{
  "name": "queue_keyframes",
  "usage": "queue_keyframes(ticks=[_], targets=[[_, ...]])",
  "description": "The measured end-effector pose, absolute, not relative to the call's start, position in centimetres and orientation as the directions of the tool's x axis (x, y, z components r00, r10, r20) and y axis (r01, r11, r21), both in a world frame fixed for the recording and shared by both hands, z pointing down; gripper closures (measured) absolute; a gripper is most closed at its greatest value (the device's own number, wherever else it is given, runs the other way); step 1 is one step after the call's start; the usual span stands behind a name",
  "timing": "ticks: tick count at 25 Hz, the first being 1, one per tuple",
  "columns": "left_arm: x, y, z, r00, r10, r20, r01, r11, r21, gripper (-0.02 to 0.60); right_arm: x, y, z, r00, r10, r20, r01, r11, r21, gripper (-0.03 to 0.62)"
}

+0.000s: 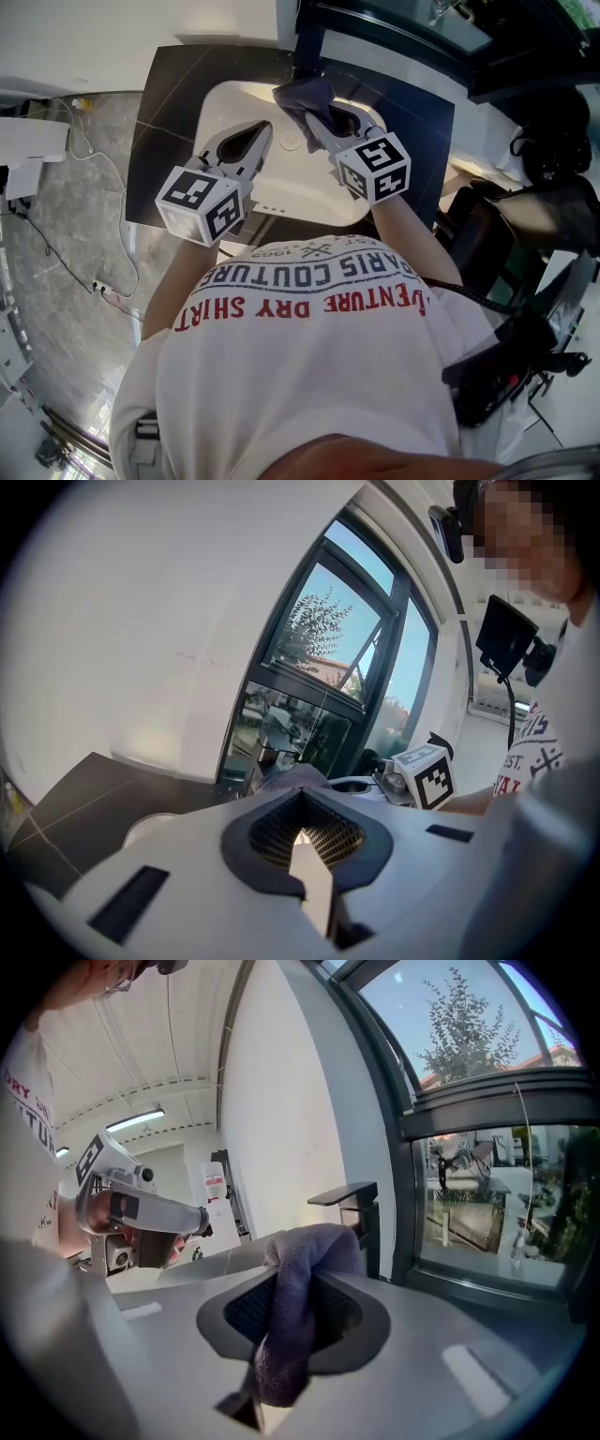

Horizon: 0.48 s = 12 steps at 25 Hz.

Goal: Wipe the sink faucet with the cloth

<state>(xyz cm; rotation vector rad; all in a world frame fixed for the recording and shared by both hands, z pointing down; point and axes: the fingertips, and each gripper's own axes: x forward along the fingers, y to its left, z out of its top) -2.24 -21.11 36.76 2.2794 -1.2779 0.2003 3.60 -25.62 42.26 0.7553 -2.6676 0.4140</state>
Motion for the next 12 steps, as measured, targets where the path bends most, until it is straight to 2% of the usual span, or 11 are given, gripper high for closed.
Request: queue_keyframes(ticks=[12], targets=[[-2.6,-21.8,37.3,0.549,-0.747,0.375,-0.827,-0.422,0.370,0.580,2.9,-27.6,41.4,-0.821,-0.436,0.368,-0.549,0.781,-0.299,0.525]])
